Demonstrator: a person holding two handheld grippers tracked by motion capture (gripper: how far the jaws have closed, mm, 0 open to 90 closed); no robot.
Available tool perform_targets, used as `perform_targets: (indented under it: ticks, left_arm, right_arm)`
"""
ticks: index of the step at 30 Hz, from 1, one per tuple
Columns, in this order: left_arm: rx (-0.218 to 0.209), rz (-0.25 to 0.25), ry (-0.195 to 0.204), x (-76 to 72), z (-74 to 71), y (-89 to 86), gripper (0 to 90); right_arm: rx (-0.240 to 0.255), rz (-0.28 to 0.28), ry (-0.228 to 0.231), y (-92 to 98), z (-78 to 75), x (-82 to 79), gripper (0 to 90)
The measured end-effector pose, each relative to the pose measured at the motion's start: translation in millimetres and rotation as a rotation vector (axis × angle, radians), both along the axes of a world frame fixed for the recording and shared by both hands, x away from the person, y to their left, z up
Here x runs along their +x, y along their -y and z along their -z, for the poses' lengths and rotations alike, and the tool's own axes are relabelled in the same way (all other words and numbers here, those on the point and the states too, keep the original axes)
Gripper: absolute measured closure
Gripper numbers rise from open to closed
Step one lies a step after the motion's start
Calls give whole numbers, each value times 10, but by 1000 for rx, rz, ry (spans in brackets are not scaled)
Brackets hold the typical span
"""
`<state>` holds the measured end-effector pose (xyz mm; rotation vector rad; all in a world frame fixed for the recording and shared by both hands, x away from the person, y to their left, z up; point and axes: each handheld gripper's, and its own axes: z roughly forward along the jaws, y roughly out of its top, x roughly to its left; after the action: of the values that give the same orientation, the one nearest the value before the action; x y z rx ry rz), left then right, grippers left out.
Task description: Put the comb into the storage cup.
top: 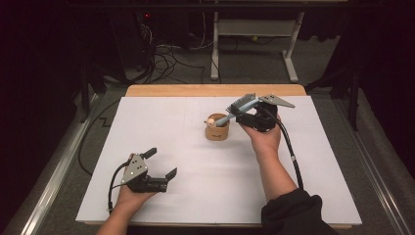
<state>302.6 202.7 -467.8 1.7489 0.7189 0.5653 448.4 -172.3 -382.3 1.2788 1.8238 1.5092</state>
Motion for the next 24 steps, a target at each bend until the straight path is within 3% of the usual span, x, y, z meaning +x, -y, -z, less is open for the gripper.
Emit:
perform_targets:
  ticks: [24]
  left_arm:
    - [6,1,-4,3,7,-1,16]
  right_arm:
    - [-37,-14,-26,11,29,9,60]
